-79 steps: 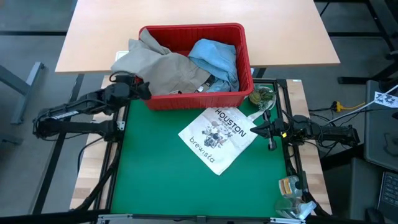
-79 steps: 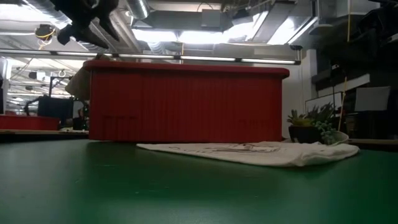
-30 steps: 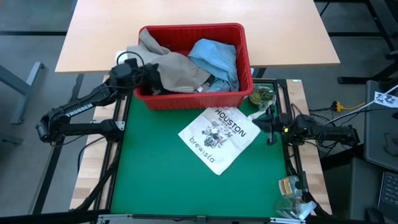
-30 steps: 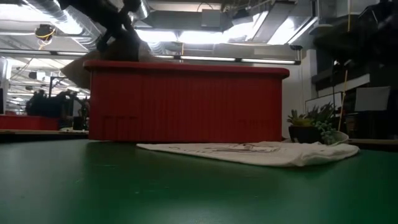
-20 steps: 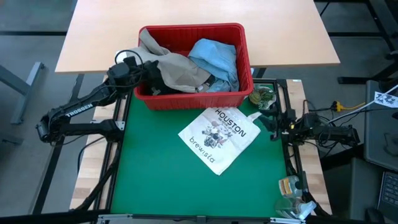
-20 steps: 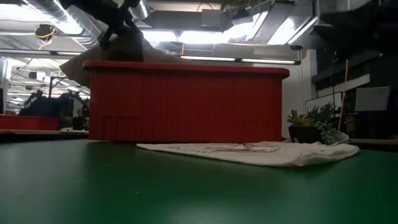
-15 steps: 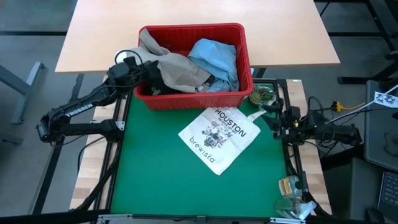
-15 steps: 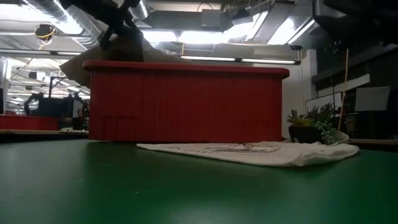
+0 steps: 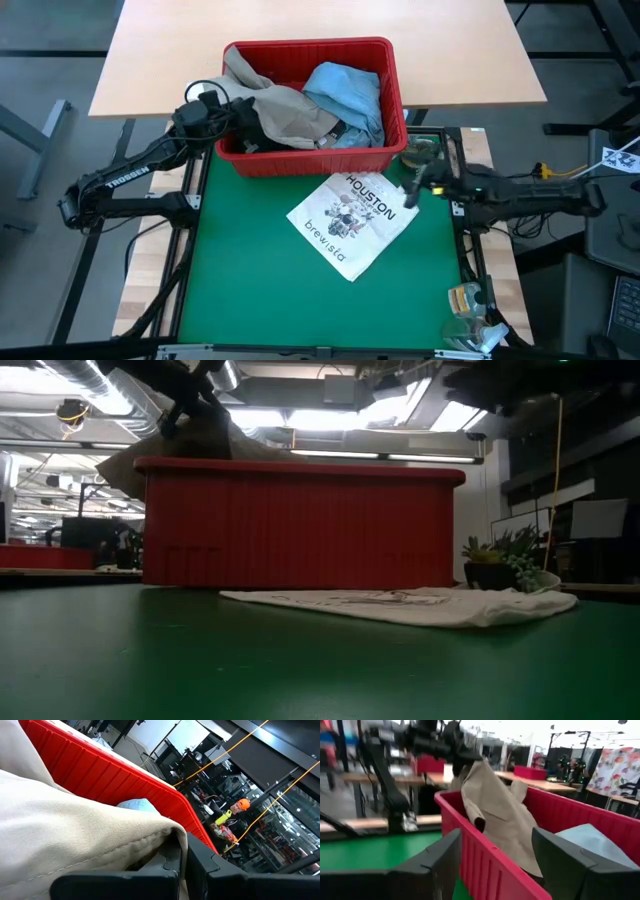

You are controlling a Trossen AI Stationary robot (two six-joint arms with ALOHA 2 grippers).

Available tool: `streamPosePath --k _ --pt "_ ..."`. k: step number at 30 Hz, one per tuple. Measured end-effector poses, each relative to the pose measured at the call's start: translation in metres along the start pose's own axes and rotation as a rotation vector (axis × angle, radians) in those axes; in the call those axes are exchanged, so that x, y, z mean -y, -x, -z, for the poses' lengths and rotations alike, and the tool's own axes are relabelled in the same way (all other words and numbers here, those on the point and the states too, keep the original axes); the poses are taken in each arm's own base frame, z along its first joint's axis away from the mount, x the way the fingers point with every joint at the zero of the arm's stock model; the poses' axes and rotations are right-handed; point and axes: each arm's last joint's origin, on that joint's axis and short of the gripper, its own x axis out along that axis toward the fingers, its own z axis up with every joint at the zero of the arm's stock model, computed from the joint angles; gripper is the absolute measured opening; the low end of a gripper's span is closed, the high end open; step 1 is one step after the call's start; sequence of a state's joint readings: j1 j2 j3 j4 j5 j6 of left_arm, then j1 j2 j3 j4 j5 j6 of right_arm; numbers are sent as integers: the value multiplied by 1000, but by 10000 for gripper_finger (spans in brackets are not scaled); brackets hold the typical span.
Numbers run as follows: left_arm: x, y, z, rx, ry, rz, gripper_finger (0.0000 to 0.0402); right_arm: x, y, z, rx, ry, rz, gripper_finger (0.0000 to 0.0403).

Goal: Fold Laundry from Bin
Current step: Fold the brown shorts

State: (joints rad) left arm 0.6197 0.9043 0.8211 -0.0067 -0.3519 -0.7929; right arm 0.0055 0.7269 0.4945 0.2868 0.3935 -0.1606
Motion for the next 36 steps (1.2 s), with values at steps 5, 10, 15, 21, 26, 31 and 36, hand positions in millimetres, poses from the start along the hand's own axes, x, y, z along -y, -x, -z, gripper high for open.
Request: streamPosePath --k 5,10,15,21,26,31,36 --pt "0 0 0 -1 0 1 3 -13 -46 -14 -79 124 -3 241" --pt "0 0 0 -2 0 2 4 -12 -96 -20 -208 185 32 241" --pt "0 0 0 -2 -4 2 4 -6 -145 -19 -313 201 -2 241" --pt "0 0 0 -6 -17 6 4 -3 -192 -15 -356 181 -113 241" --pt "1 0 1 -7 -18 7 4 -4 -218 -11 -380 171 -161 241" --pt "1 0 1 -10 -18 10 4 -2 -235 -8 -383 166 -165 241" --pt "2 1 2 -16 -19 17 4 8 -242 1 -419 161 -151 241"
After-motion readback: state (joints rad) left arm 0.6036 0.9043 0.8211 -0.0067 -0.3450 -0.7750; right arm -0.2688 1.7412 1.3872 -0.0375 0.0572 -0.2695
